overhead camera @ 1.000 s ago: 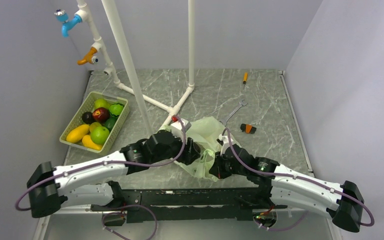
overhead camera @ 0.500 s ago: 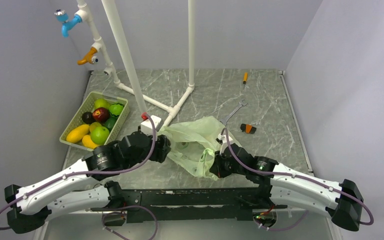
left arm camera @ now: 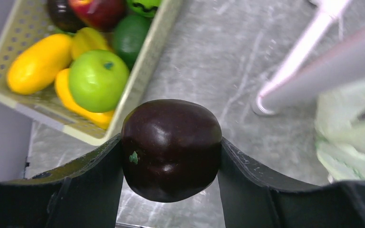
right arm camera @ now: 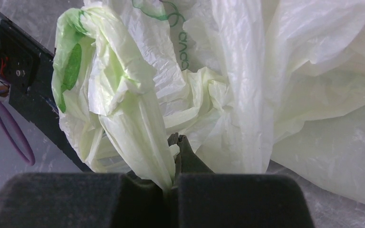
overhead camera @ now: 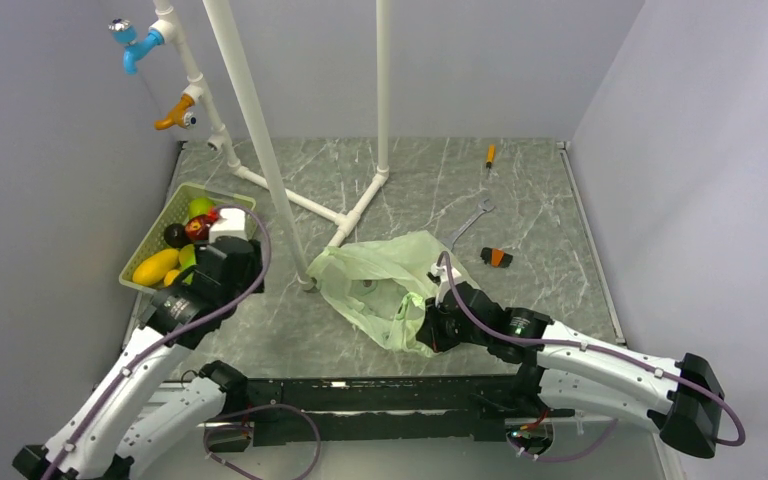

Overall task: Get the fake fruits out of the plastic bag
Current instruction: Place the fake fruit in the bin.

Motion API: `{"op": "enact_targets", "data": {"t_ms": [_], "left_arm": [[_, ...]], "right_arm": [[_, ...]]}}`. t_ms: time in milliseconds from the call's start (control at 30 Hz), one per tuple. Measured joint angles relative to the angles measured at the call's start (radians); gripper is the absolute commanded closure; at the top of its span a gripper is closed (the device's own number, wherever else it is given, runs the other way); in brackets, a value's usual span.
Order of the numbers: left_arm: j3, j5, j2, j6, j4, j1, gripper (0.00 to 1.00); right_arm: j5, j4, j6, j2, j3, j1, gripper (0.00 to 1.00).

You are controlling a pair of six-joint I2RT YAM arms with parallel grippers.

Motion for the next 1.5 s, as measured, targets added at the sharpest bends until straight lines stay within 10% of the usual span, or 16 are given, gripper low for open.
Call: {"op": "enact_targets", "data": {"t_ms": [233,600,867,1200,1400,1500], "left_arm": [[0.103,0.033,0.122,0.062,0.092,0.386,1.00],[0.473,-0.061,0.534,-0.318,0.022,0.708,1.00],[0.425,0.082,0.728,-0.431,0.045,1.009,1.00],[0.394,0.212,0.888,-0.445,0.078,1.058,0.99],[0.394,0.329,0.943,-0.435,0.117,1.058,0.66],[0.394,0.368,0.954,-0.427,0.129,1.056,0.31]], "right_arm": [[0.001,-0.010,-0.003,-0.003,0.007,0.000,1.00],[0.016,-0.035,-0.018,0.002,0.063,0.000,1.00],[0.018,-0.043,-0.019,0.046,0.069,0.000,1.00],[0.014,-0.036,-0.044,0.141,0.127,0.000,1.00],[0.014,-0.037,-0.043,0.127,0.127,0.000,1.00],[0.014,-0.037,-0.043,0.111,0.127,0.000,1.00]]}}
